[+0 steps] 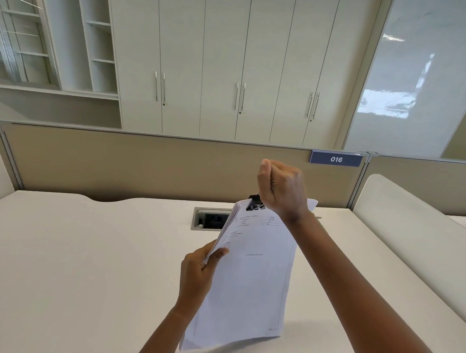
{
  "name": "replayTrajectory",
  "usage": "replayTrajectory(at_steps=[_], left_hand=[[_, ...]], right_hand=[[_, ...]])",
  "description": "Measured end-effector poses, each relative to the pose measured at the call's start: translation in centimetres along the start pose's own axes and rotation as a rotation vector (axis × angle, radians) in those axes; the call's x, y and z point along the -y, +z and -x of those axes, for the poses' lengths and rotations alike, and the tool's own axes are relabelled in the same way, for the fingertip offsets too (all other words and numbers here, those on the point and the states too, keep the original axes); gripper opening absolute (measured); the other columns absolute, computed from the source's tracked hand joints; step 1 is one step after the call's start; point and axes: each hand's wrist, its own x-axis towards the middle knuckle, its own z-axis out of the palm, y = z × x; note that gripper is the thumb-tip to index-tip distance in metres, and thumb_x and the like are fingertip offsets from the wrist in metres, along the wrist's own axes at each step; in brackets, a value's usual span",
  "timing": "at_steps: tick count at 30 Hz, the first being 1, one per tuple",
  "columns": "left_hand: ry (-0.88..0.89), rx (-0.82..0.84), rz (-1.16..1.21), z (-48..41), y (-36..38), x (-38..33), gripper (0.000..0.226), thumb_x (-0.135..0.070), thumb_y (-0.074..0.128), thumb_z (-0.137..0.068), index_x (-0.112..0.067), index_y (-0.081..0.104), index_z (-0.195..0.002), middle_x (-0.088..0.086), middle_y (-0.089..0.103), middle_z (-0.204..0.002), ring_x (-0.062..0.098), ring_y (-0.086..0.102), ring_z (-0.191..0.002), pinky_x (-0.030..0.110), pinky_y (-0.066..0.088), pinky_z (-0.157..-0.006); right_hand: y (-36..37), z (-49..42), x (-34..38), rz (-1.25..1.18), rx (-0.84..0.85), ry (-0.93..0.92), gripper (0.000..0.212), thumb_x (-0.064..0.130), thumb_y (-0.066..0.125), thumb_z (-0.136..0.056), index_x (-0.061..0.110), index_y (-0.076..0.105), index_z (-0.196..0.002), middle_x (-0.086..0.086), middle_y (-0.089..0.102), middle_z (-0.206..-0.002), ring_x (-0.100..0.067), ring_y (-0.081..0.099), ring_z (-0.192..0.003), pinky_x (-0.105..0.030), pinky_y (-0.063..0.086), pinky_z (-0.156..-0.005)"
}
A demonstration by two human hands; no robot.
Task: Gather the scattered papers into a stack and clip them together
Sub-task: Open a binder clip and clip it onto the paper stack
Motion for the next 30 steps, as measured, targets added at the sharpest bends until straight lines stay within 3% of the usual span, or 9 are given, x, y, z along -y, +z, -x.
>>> replayTrajectory(at_steps=[8, 12, 14, 16, 18, 19, 22, 26, 30], left_hand=[[-0.056, 0.006, 0.016, 0.2, -0.1, -0.1, 0.070, -0.085, 0.048, -0.052, -0.027, 0.065, -0.088, -0.039, 0.066, -0.071, -0.004, 0.065, -0.067, 0.006, 0.049, -0.055], [-0.108, 0.050, 0.023, 0.1, -0.2, 0.4, 0.070, -0.090, 0.047, -0.043, -0.036, 0.058, -0.086, -0.023, 0.066, -0.082, -0.006, 0.066, -0.071, 0.009, 0.053, -0.058], [-0.138, 0.062, 0.064, -0.2, -0.3, 0.6, 0.066, -0.077, 0.060, -0.049, -0.026, 0.063, -0.090, -0.016, 0.065, -0.085, -0.009, 0.066, -0.073, 0.008, 0.053, -0.057], [-0.185, 0.066, 0.093, -0.7, -0.5, 0.9, 0.041, -0.044, 0.067, -0.073, -0.011, 0.066, -0.098, -0.012, 0.066, -0.085, -0.002, 0.068, -0.071, 0.011, 0.054, -0.058], [-0.236, 0.055, 0.132, -1.0, -0.9, 0.9, 0.008, -0.015, 0.060, -0.086, -0.015, 0.065, -0.092, -0.007, 0.067, -0.084, 0.009, 0.067, -0.072, 0.012, 0.055, -0.058], [-0.250, 0.048, 0.155, -1.1, -1.2, 0.8, 0.010, -0.011, 0.058, -0.087, -0.019, 0.064, -0.088, -0.006, 0.067, -0.084, 0.011, 0.065, -0.075, 0.013, 0.055, -0.058], [-0.293, 0.018, 0.223, -1.2, -1.9, 0.8, 0.008, -0.023, 0.061, -0.082, -0.020, 0.065, -0.088, -0.007, 0.072, -0.080, 0.012, 0.068, -0.075, 0.015, 0.057, -0.060], [-0.350, -0.005, 0.271, -1.6, -3.1, 0.9, 0.011, -0.014, 0.055, -0.089, -0.017, 0.065, -0.092, -0.003, 0.072, -0.081, 0.015, 0.069, -0.073, 0.020, 0.059, -0.061], [-0.409, 0.011, 0.348, -2.0, -3.8, 0.9, 0.015, -0.014, 0.052, -0.091, -0.017, 0.066, -0.090, -0.009, 0.076, -0.068, 0.006, 0.071, -0.060, 0.020, 0.057, -0.052]], right_hand=[[0.4, 0.2, 0.8, -0.058, 0.089, 0.079, 0.041, 0.012, 0.035, -0.086, 0.007, 0.037, -0.045, 0.002, 0.026, -0.047, -0.015, 0.022, -0.041, -0.018, 0.016, -0.043], [0.6, 0.5, 1.0, -0.044, 0.314, 0.235, 0.043, 0.038, 0.030, -0.088, 0.012, 0.039, -0.054, 0.003, 0.034, -0.051, -0.018, 0.032, -0.046, -0.021, 0.018, -0.043], [0.4, 0.5, 1.2, -0.065, 0.418, 0.351, 0.065, 0.063, 0.020, -0.083, 0.010, 0.051, -0.064, 0.002, 0.047, -0.060, -0.015, 0.041, -0.051, -0.018, 0.024, -0.046], [-0.1, 0.6, 1.1, -0.109, 0.424, 0.447, 0.081, 0.075, 0.011, -0.075, 0.014, 0.062, -0.090, 0.005, 0.054, -0.083, -0.002, 0.046, -0.055, -0.013, 0.029, -0.052], [-0.7, 1.2, 0.8, -0.125, 0.356, 0.526, 0.070, 0.070, 0.021, -0.078, 0.020, 0.060, -0.107, 0.006, 0.051, -0.103, 0.000, 0.053, -0.061, -0.015, 0.036, -0.056], [-0.9, 1.8, 0.5, -0.114, 0.304, 0.568, 0.060, 0.063, 0.028, -0.079, 0.021, 0.059, -0.110, 0.004, 0.051, -0.110, -0.005, 0.058, -0.070, -0.020, 0.043, -0.059], [-1.2, 5.1, -0.5, -0.070, 0.195, 0.708, 0.046, 0.046, 0.046, -0.083, 0.018, 0.054, -0.118, -0.006, 0.049, -0.122, -0.019, 0.051, -0.112, -0.033, 0.048, -0.088], [-2.0, 11.3, -1.4, -0.155, 0.340, 1.045, 0.071, 0.043, 0.059, -0.077, 0.013, 0.035, -0.137, -0.008, 0.039, -0.139, -0.020, 0.035, -0.130, -0.031, 0.033, -0.105], [-3.2, 16.2, -0.9, -0.660, 0.543, 1.474, 0.107, 0.071, 0.073, -0.039, 0.015, 0.048, -0.126, -0.010, 0.062, -0.121, -0.024, 0.063, -0.105, -0.037, 0.052, -0.088]])
